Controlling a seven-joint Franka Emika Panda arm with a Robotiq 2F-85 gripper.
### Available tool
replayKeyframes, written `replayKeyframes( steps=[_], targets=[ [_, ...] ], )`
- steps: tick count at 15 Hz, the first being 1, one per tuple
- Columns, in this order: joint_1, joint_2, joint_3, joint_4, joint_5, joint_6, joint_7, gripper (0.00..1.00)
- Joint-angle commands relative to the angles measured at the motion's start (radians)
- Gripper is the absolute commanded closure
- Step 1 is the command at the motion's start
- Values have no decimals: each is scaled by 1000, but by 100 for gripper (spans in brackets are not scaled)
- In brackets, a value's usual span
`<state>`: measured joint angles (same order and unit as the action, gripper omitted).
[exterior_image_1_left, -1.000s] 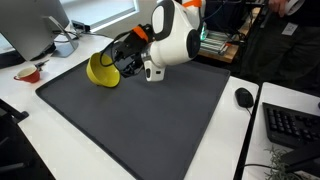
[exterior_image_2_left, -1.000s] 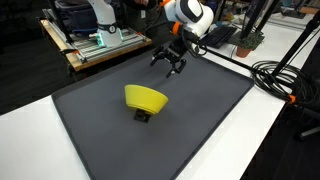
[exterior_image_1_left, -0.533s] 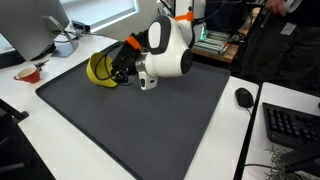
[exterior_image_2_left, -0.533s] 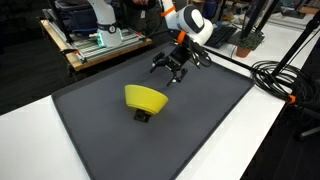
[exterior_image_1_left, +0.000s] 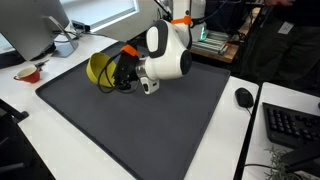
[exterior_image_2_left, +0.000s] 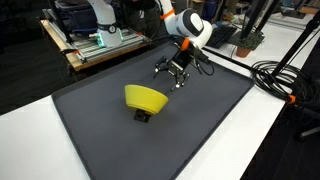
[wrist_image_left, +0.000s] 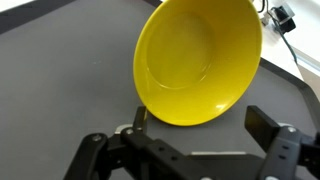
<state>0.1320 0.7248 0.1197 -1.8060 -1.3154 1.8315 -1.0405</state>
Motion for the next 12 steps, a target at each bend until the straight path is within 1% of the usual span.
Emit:
replayKeyframes(
  steps=[1, 3, 4, 5, 7, 8, 9, 12],
  targets=[
    [-35, -11, 3, -21, -37, 78, -183, 0],
    [-45, -4, -3, -17, -35, 102, -288, 0],
    [-47, -5, -5, -16, -35, 111, -315, 0],
    [-30, 4, -5, 2, 0, 77, -250, 0],
    [-37, 4, -7, 2, 1, 90, -293, 0],
    [-16, 26, -26, 22, -35, 60, -269, 0],
    [-10, 43, -34, 39, -43, 44, -259, 0],
    [9, 84, -57, 74, -112, 20, -277, 0]
  ],
)
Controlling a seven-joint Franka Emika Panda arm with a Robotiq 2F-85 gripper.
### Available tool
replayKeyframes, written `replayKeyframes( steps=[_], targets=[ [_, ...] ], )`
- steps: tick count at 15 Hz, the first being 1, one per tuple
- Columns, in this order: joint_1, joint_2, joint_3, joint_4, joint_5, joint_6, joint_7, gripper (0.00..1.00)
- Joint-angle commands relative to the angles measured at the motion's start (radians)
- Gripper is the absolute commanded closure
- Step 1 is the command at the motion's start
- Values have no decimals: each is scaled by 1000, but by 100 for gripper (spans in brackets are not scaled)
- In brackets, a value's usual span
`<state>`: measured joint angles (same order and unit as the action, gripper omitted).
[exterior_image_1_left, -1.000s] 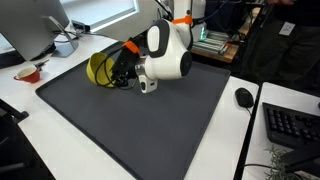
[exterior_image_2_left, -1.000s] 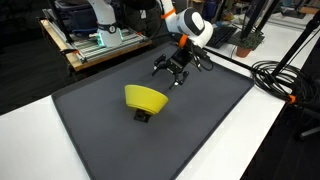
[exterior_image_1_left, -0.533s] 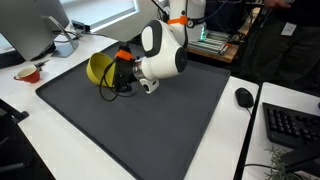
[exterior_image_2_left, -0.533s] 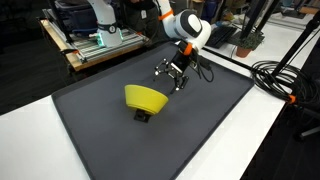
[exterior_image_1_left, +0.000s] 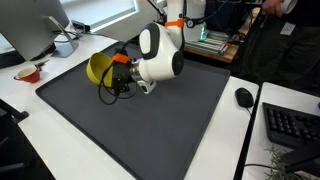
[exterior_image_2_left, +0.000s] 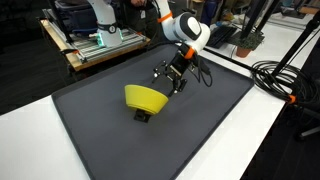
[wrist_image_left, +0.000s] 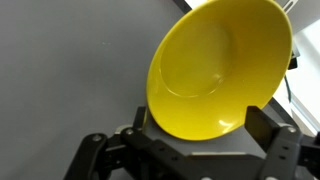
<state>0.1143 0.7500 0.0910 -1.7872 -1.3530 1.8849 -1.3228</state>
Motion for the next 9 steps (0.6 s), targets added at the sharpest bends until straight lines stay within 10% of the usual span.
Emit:
replayKeyframes(
  steps=[1, 9],
  targets=[
    [27, 73, -32, 67, -94, -36, -1, 0],
    [21, 157, -35, 142, -135, -45, -47, 0]
  ],
)
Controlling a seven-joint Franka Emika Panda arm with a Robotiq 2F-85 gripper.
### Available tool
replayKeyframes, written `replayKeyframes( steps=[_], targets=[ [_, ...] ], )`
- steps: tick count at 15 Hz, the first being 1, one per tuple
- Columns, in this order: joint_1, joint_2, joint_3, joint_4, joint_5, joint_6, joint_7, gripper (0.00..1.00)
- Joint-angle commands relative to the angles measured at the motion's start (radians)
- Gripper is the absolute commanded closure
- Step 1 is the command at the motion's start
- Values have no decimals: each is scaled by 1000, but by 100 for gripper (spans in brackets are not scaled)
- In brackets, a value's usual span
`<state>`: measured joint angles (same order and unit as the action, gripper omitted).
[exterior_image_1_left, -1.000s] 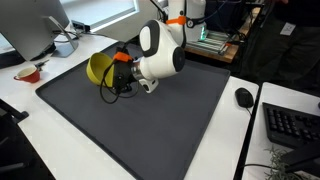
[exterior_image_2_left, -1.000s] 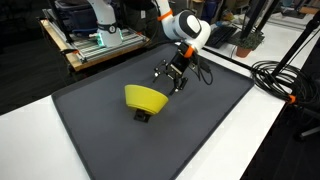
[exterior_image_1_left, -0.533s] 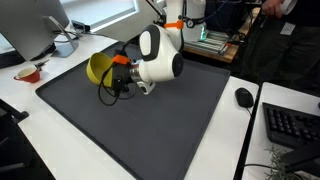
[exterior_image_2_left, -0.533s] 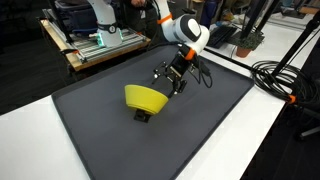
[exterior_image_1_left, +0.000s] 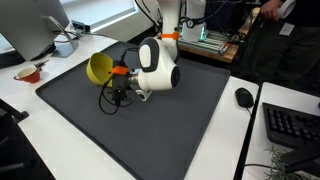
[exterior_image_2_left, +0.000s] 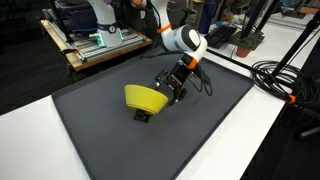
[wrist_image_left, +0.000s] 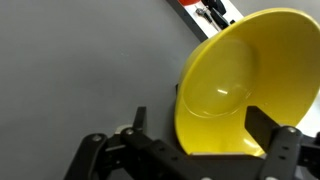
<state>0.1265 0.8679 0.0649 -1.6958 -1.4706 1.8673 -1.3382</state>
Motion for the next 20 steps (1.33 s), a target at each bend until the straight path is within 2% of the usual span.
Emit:
replayKeyframes(
  steps=[1, 4, 7, 11, 15, 20],
  targets=[
    [10, 47, -9, 60, -10, -39, -37, 1],
    [13, 63, -5, 81, 4, -67, -35, 10],
    [16, 77, -5, 97, 7, -97, -41, 32],
    [19, 93, -6, 115, 4, -124, -38, 73],
    [20, 112, -5, 136, 3, -134, -34, 98],
    [39, 133, -16, 157, -5, -176, -18, 99]
  ],
)
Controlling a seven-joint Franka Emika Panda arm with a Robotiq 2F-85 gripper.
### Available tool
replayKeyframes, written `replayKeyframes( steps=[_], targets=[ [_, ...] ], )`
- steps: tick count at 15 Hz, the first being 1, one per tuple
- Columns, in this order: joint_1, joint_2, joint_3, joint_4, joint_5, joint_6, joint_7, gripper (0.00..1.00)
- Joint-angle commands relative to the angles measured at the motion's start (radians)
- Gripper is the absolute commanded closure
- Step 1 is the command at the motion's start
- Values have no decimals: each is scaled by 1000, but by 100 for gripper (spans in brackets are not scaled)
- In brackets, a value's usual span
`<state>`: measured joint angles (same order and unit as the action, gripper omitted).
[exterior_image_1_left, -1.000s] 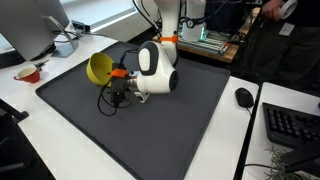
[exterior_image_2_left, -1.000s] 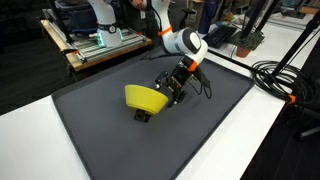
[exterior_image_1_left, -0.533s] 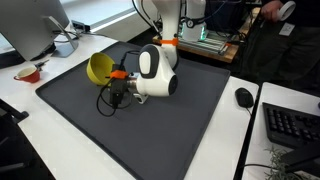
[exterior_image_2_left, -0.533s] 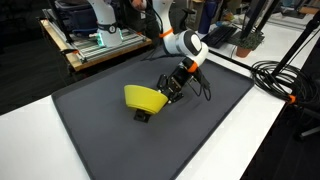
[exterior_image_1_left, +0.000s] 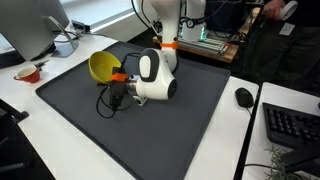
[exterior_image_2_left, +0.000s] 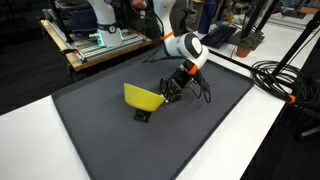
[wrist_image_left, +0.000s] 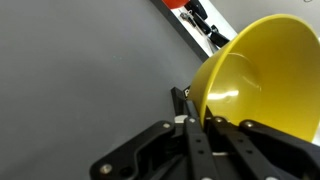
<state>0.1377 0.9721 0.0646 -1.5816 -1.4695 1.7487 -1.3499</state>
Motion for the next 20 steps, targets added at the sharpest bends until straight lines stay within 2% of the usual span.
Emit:
replayKeyframes(
  steps=[1, 4, 9, 16, 17, 20],
  targets=[
    [36, 30, -18, 44, -9, -77, 0, 99],
    [64, 3, -18, 20, -25, -134, 42, 99],
    [78, -69, 1, -47, -48, -109, 124, 99],
    [62, -104, -5, -67, -45, -111, 129, 99],
    [63, -65, 5, -15, -20, -123, 106, 95],
    [59, -67, 4, -18, -20, -122, 109, 95]
  ],
)
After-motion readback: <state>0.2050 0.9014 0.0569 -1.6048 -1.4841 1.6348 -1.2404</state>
